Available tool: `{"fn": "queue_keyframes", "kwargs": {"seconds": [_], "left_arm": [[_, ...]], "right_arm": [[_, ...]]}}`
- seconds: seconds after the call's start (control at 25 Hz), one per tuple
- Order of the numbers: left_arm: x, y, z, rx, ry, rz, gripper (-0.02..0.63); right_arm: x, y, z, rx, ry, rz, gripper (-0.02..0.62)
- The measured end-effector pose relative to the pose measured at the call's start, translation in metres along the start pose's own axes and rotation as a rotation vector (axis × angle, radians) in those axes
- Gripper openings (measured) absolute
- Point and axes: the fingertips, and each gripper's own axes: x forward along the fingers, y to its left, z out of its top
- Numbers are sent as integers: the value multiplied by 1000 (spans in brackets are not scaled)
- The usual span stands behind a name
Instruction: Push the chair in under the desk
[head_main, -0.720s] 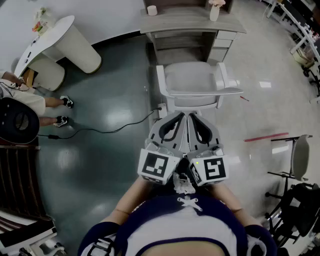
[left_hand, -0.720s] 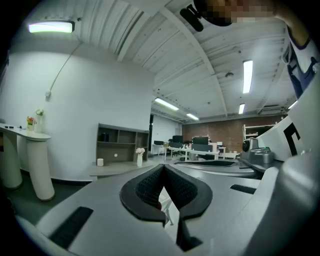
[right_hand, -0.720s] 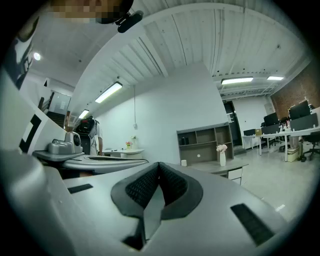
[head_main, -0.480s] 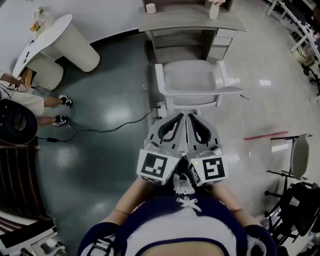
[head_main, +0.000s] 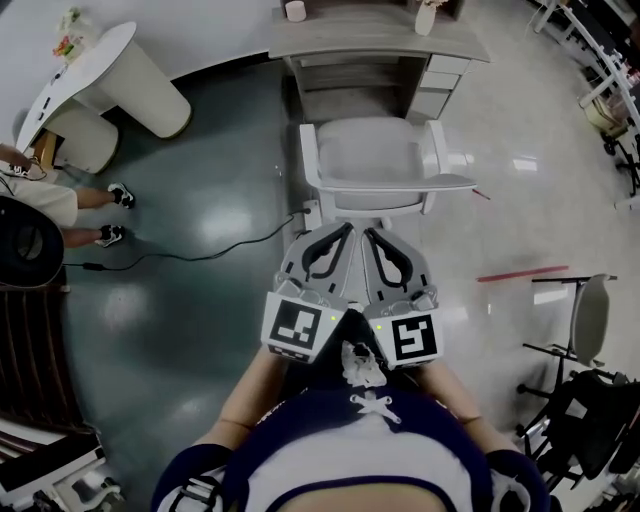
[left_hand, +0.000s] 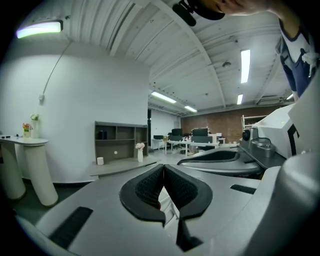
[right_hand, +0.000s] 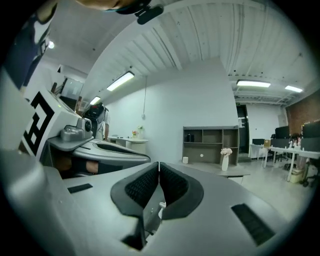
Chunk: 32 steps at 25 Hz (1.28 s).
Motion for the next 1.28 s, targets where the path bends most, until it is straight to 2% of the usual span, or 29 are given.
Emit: {"fn": "queue_keyframes", "kwargs": {"seconds": [0.12,0.2,0.36,0.52,0.64,0.76,0.92,1.12,1.28], "left_arm": [[8,-2,-5,-5,12,18,8],[14,-3,-10,2,24,26,8],[26,-8,-21,40,59,32,8],[33,-7,-34,16,97,32,9],[41,-3,-43,29,121,25,11],[51,-1,-52,51,152,5,48],[65,4,-66,96,210,-17,66],[86,10,-87,196,302,-61,100],[101,18,-101,210,345,-90,112]], "right_arm": [[-1,-5,-12,-108,50,28,11],[0,-8,-22,-130,84,44,11],[2,-17,-40,-145,134,62,11],[5,-20,-55,-149,172,75,11],[11,-22,-66,-153,205,84,11],[18,-26,-78,-159,235,89,11],[28,-36,-91,-173,281,84,11],[45,-50,-107,-191,337,83,12],[59,-56,-124,-161,389,95,12]]}}
